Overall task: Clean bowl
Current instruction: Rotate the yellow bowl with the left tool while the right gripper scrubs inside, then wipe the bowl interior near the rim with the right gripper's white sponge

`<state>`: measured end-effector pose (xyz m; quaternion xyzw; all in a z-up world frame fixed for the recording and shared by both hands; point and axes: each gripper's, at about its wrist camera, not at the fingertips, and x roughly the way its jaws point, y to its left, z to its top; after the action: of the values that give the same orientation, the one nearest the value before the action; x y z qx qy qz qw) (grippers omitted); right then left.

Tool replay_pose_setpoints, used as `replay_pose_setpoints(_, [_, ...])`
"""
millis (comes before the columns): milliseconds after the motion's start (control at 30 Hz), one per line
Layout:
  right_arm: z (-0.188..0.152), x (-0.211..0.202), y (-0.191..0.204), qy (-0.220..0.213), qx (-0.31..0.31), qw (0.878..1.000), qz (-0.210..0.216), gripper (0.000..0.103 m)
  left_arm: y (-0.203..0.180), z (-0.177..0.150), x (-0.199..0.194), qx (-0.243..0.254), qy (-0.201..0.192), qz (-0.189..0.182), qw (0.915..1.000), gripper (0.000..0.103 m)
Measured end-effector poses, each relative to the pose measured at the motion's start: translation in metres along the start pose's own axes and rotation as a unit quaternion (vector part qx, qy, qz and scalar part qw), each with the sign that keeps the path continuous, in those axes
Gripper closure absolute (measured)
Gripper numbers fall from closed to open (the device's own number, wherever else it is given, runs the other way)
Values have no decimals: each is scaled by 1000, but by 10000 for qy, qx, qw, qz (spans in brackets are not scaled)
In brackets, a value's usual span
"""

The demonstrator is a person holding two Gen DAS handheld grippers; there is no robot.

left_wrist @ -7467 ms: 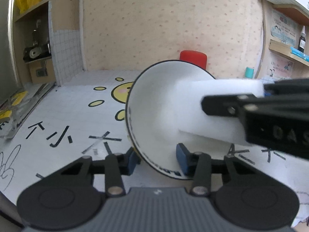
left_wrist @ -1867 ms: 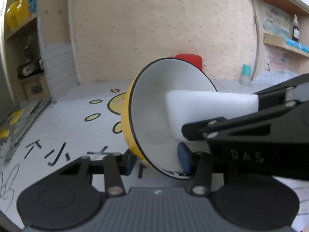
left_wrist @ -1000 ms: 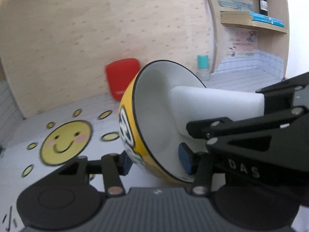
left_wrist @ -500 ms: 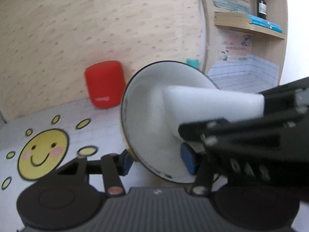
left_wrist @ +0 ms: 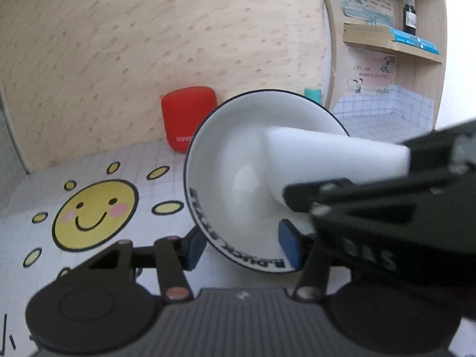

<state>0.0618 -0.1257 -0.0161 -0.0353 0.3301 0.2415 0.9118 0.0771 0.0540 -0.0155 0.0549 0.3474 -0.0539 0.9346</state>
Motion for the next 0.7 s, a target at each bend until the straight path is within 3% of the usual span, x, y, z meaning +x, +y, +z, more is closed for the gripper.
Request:
replay_pose_setpoints(267, [0, 5, 0, 145, 104, 9997, -135, 85, 7, -1, 2, -179, 58, -12, 9998, 41])
replay_pose_setpoints(400, [0, 1, -2, 84, 170, 9998, -114, 85, 0, -1, 1, -14, 20, 144, 9999, 41])
replay_pose_setpoints(700, [-1, -7, -7, -54, 319, 9995, -68, 85, 4, -2, -1, -132, 47, 109, 9998, 41])
